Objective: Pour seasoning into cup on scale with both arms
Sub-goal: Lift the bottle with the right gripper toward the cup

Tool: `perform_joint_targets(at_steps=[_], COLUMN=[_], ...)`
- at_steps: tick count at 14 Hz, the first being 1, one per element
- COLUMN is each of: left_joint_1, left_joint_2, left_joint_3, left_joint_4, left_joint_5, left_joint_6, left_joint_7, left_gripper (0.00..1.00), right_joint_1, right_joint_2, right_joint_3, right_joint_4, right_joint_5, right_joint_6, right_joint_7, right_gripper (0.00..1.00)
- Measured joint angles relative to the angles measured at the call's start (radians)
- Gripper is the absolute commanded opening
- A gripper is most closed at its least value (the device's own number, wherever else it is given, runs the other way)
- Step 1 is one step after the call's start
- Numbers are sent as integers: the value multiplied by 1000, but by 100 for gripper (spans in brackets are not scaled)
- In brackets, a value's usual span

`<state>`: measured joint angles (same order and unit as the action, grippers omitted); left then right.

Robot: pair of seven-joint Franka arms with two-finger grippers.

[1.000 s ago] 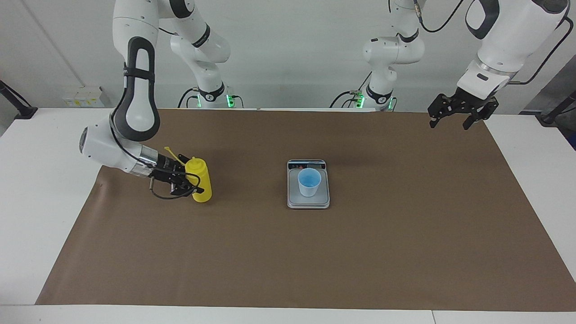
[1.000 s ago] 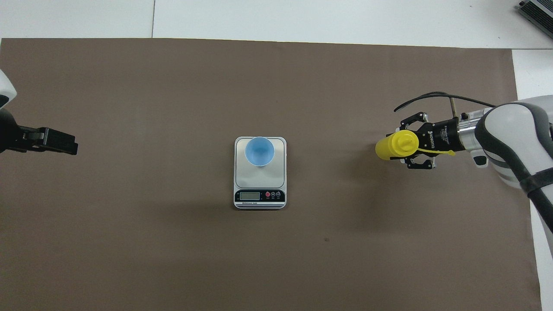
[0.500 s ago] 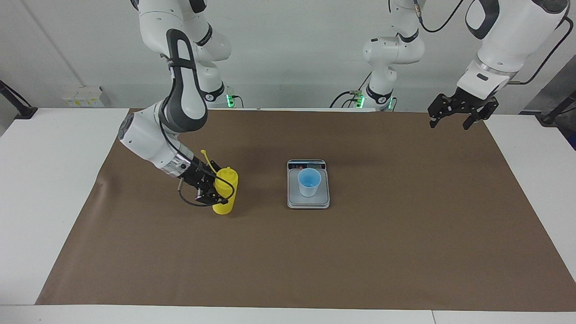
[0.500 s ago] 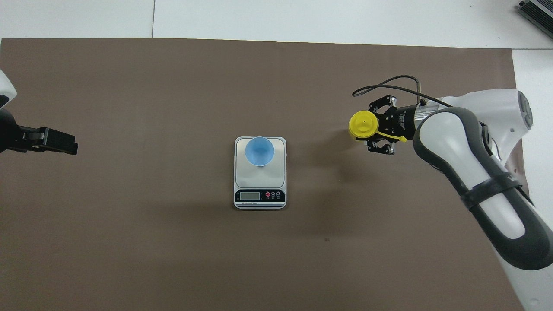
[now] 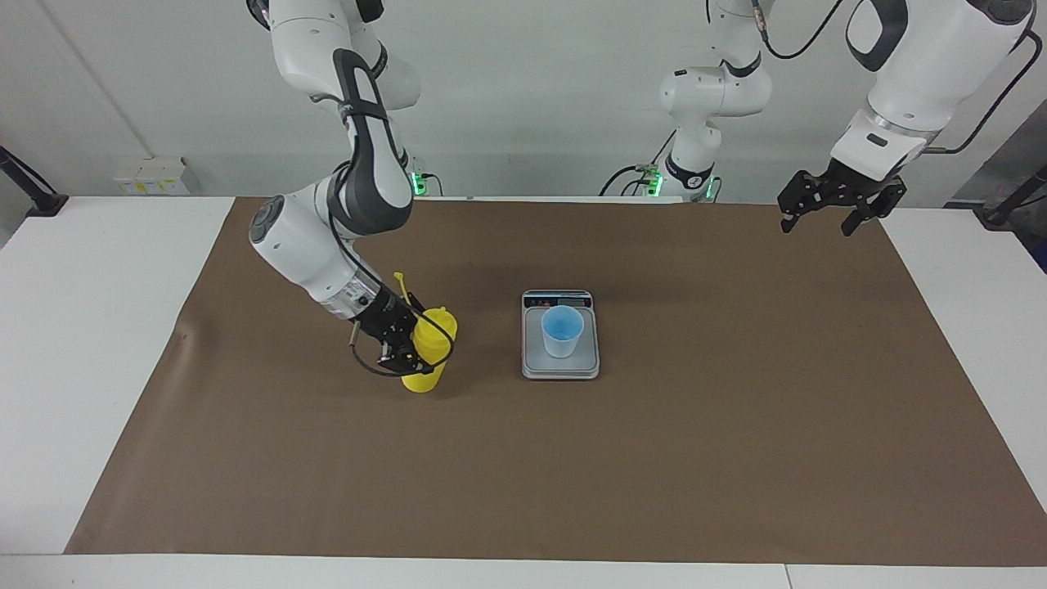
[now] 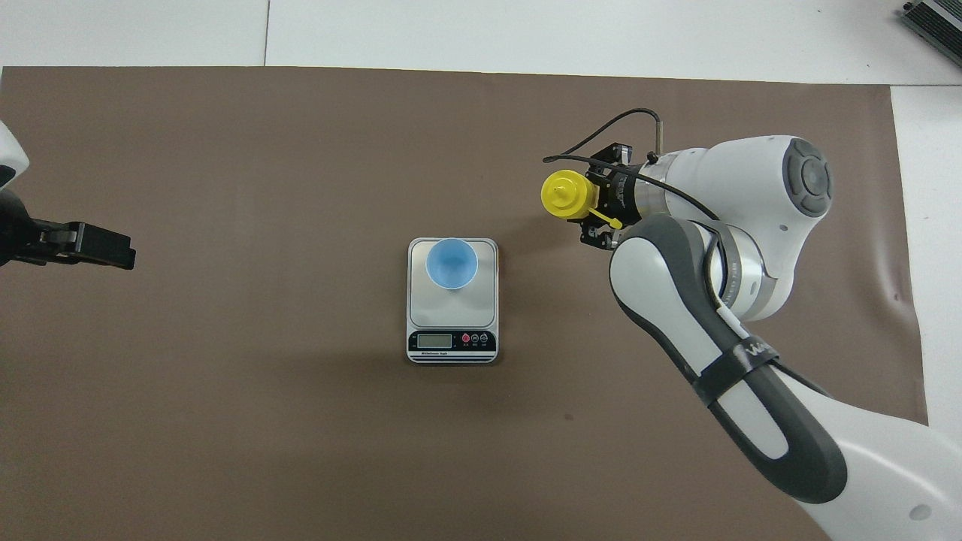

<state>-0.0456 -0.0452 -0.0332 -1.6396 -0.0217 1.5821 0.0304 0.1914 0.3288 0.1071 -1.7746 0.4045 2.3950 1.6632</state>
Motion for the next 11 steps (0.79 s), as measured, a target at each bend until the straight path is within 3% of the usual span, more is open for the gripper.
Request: perform_joint_targets(at_steps=[5, 8, 11], left_joint_1=[0, 0, 0], left_joint_2=[0, 0, 0], left_joint_3=[0, 0, 0], left_joint_4=[0, 0, 0], left_joint_5=[0, 0, 0], left_joint_6=[0, 0, 0], left_joint_7=[0, 0, 0], left_gripper=[100, 100, 100], right_joint_1=[134, 168, 186], right_joint_2=[43, 59, 82], right_joint_3=[0, 0, 0], right_joint_4=[72, 75, 75], right_joint_5=[-481, -663, -955], right_joint_6=[98, 101, 104], right_joint_7=[282, 302, 317], right_gripper=[0, 0, 0])
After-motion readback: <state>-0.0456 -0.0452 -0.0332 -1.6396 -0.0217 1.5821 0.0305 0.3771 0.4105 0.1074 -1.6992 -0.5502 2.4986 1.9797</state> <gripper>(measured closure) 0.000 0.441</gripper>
